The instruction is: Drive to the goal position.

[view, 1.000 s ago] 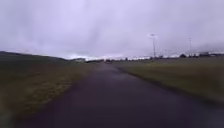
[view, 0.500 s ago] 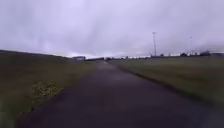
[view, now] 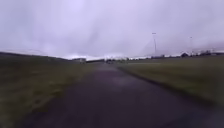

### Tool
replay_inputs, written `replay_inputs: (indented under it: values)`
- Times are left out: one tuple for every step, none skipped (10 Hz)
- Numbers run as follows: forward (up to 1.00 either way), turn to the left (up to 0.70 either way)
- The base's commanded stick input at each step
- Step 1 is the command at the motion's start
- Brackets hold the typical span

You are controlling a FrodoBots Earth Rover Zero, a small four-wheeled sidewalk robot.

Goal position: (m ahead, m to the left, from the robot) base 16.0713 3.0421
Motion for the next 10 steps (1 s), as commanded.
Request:
replay_inputs:
  values:
    - [1.00,0.03]
    - [1.00,0.03]
    - [1.00,0.02]
    - [1.00,0.03]
    - [1.00,0.02]
    - [1.00,0.03]
    - [1.00,0.02]
    - [1.00,0.03]
    - [1.00,0.03]
    - [1.00,0.03]
